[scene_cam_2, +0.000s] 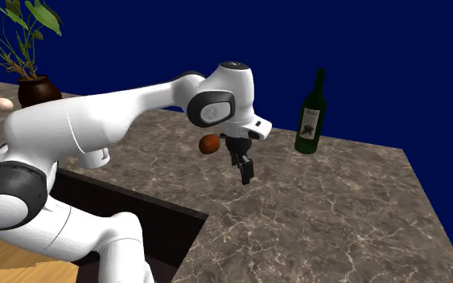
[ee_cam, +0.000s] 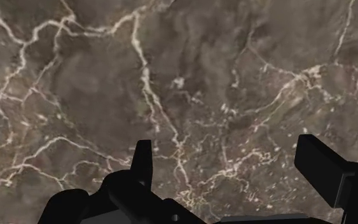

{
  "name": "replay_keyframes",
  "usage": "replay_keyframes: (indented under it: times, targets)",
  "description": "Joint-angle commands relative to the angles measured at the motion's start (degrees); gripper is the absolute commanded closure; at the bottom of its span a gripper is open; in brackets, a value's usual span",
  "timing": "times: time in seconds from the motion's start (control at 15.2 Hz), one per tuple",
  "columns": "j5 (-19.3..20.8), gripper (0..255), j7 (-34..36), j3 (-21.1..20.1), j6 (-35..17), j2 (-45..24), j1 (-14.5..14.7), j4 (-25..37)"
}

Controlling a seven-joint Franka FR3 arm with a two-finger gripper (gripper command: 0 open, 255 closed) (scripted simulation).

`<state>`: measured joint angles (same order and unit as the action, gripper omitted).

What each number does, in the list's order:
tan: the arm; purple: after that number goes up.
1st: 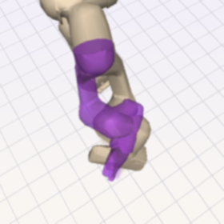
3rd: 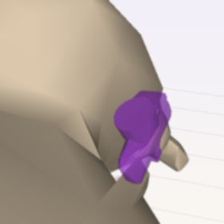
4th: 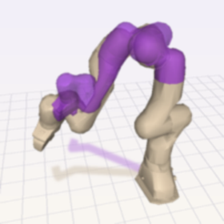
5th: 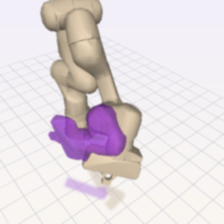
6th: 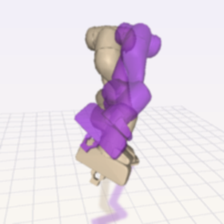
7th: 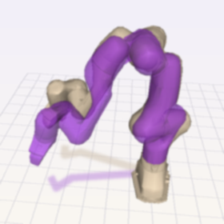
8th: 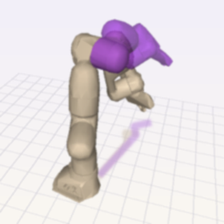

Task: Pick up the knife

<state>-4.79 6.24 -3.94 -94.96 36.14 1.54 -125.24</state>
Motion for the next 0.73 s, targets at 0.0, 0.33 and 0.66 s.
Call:
replay_keyframes:
  times: [0.0,0.33,0.66]
  targets:
    - [-0.7,0,2.4,-2.3,-0.2,-3.6,0.7,3.1]
    - [-1.0,0,7.8,-7.3,-0.4,-12.1,2.0,10.6]
    - [0.2,0,13.5,-12.1,0.4,-21.7,3.2,19.9]
